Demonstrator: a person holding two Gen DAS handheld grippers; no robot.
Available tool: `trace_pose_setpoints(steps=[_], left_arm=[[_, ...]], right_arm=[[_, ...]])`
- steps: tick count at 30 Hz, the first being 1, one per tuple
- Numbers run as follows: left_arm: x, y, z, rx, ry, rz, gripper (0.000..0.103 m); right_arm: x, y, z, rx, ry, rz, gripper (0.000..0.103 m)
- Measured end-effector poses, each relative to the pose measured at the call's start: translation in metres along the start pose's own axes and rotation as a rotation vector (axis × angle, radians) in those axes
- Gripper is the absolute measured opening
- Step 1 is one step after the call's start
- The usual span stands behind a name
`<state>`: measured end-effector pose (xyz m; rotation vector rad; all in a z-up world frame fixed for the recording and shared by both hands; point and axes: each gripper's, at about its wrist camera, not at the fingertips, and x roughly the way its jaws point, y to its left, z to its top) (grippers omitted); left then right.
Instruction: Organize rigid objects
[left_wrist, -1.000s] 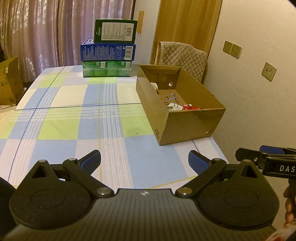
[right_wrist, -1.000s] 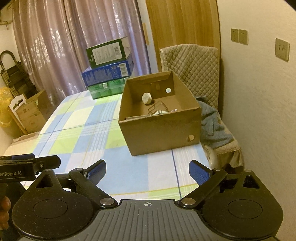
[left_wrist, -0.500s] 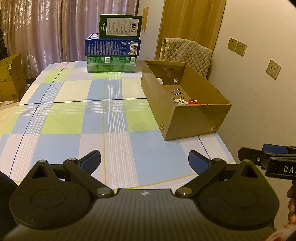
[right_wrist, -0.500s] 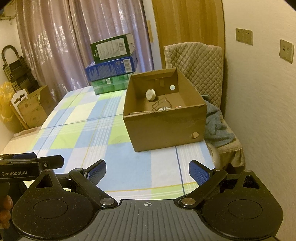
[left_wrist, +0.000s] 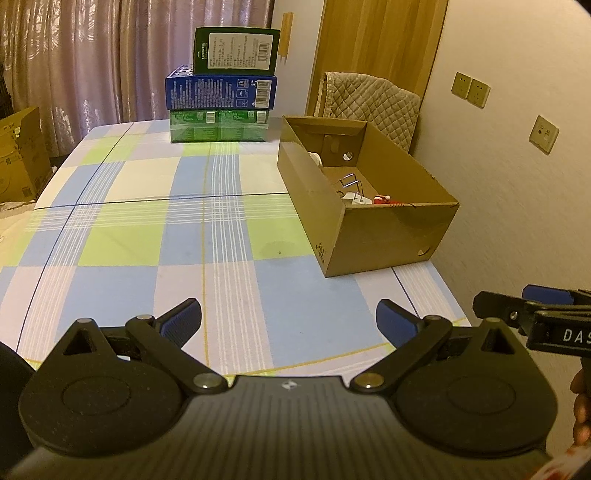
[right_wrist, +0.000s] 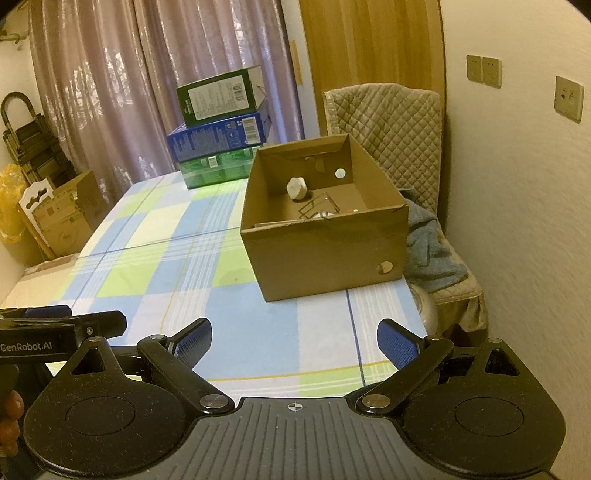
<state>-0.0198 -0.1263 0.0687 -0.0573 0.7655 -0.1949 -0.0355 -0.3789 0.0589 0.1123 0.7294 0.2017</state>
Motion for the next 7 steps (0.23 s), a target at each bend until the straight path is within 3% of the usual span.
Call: trace_pose_setpoints(steps=[7], left_arm=[[-0.0034,0.0010,-0.0006,-0.012,-0.020,-0.029,0.100]], right_arm=[[-0.0006,-0.0020,-0.0005,0.001,-0.001,-0.003,0.094]])
